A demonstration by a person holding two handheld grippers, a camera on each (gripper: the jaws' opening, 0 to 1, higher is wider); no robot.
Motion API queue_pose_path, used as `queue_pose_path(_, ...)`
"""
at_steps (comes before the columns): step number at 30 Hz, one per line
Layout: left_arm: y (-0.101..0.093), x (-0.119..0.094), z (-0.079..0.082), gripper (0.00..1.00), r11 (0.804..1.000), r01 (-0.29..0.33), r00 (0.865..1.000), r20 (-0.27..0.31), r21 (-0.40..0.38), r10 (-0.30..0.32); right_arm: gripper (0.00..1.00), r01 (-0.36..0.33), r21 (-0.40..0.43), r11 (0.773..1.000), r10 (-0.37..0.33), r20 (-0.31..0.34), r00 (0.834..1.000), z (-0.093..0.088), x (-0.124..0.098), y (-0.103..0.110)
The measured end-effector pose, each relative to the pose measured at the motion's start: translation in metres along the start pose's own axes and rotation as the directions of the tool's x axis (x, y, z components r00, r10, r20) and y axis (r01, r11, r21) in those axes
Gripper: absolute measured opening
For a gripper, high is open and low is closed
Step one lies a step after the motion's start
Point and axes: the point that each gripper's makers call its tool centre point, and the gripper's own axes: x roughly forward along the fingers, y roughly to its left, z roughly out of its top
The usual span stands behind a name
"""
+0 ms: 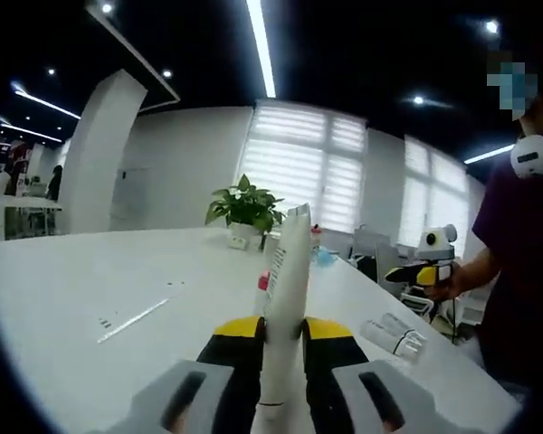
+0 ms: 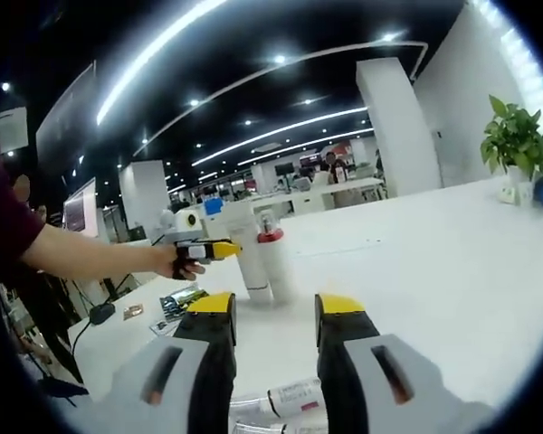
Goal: Arrange the skincare products in the storage area until every visible bottle or jar stands upright without overlapping.
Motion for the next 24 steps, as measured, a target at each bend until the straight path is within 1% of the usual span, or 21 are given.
queue_pose_path(3, 0.0, -0.001, -0.001, 0.17, 1.0, 0.009, 1.0, -0.005, 0.01, -0.009, 0.34, -0.002, 0.005, 1.0, 0.002, 0.004, 1.0, 0.001, 0.0, 0.001)
queue_pose_path(7, -0.007, 0.002, -0.003, 0.17, 0.999, 0.043, 0.999, -0.022, 0.016, -0.043, 0.34, 0.0, 0.003, 1.0, 0.0, -0.001, 1.0, -0.001, -0.001, 0.001)
queue_pose_path(8, -0.008, 0.002, -0.003, 0.17, 0.999, 0.042, 0.999, -0.025, 0.02, -0.042, 0.34, 0.001, 0.005, 1.0, -0.001, -0.001, 1.0, -0.002, -0.001, 0.0)
queue_pose_path(11, -0.004, 0.004, -0.003, 0.17, 0.998, 0.049, 0.998, -0.045, 0.042, -0.047, 0.34, 0.001, 0.009, 1.0, -0.001, 0.001, 1.0, -0.002, -0.004, 0.001)
queue_pose_path(14, -0.005, 0.003, -0.002, 0.17, 0.995, 0.058, 0.996, -0.07, 0.082, -0.053, 0.34, 0.006, 0.005, 1.0, -0.006, -0.002, 1.0, -0.003, -0.005, 0.0)
queue_pose_path(15, -0.004, 0.003, -0.002, 0.17, 0.994, 0.061, 0.995, -0.078, 0.087, -0.054, 0.34, 0.011, 0.015, 1.0, -0.011, 0.003, 1.0, -0.004, -0.006, -0.001)
queue_pose_path(21, 0.001, 0.003, -0.003, 0.2, 0.995, 0.052, 0.995, -0.093, 0.086, -0.044, 0.34, 0.013, 0.021, 1.0, -0.013, 0.006, 1.0, -0.007, -0.008, 0.0)
queue_pose_path(23, -0.001, 0.002, -0.002, 0.24, 0.996, 0.044, 0.995, -0.089, 0.074, -0.037, 0.34, 0.012, 0.023, 1.0, -0.012, 0.004, 1.0, -0.009, -0.008, 0.001)
queue_pose_path(24, 0.0, 0.001, 0.0, 0.27, 0.997, 0.029, 0.996, -0.083, 0.068, -0.024, 0.34, 0.012, 0.025, 1.0, -0.012, 0.002, 1.0, -0.009, -0.008, 0.001)
